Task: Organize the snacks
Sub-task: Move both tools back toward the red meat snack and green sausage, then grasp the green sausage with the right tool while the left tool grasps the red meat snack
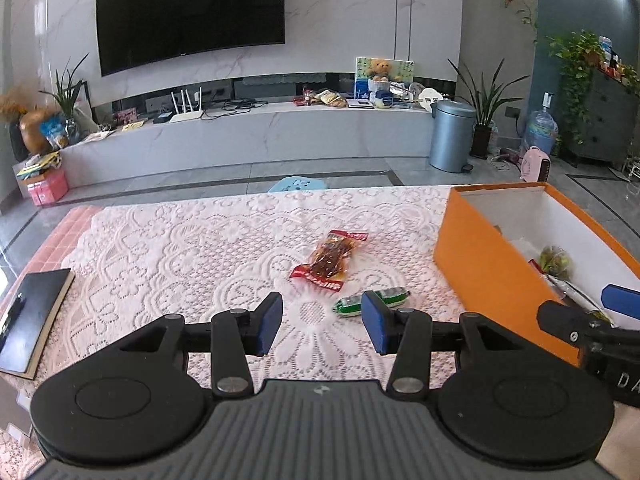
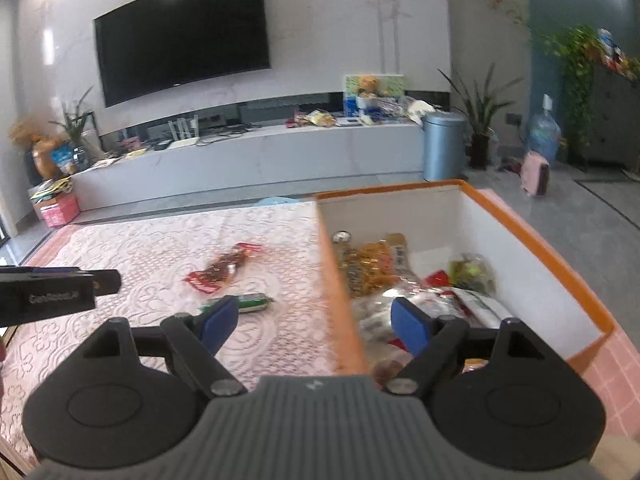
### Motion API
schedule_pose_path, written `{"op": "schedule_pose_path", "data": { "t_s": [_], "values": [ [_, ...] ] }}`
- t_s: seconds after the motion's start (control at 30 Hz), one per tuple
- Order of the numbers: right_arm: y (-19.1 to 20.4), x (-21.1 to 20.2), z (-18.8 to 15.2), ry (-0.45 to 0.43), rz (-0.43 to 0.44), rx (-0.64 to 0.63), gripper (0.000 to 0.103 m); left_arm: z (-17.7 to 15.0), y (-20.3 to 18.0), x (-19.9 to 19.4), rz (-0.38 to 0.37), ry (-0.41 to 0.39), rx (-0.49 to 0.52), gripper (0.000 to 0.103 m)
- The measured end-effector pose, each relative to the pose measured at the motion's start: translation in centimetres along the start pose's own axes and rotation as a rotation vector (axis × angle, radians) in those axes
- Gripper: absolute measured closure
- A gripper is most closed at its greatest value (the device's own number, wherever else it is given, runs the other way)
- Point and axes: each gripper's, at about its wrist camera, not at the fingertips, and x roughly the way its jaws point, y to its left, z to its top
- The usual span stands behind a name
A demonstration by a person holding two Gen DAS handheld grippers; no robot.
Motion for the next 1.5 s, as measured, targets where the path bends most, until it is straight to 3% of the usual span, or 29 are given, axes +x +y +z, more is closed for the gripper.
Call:
{"op": "schedule_pose_path", "data": {
  "t_s": [0.5,0.73,0.97,1.07,1.2,1.5],
  "values": [
    [5.1,4.5,-0.9,-0.052,0.023,-0.101,0.021,0.0,2.5,4.3,-0.03,0.062,-0.012,0.049],
    [6.5,9.0,-0.6,0.008,0.036,-0.119,0.032,1.8,3.3,8.1,-0.076,0.128,-0.02,0.049],
    [6.7,15.1,-0.1,0.134,0.038,-0.001,0.049,2.8,3.8,13.5,-0.11,0.174,-0.002,0.049],
    [6.4,17.7,-0.1,0.189,0.061,0.093,0.052,2.8,4.0,15.2,-0.099,0.168,0.023,0.049],
    [6.4,19.8,-0.7,0.241,0.068,0.181,0.056,2.0,4.8,16.6,-0.106,0.19,-0.023,0.049],
    [7.1,22.3,-0.5,0.232,0.088,0.219,0.061,1.5,5.9,17.1,-0.102,0.178,-0.054,0.049]
  ]
}}
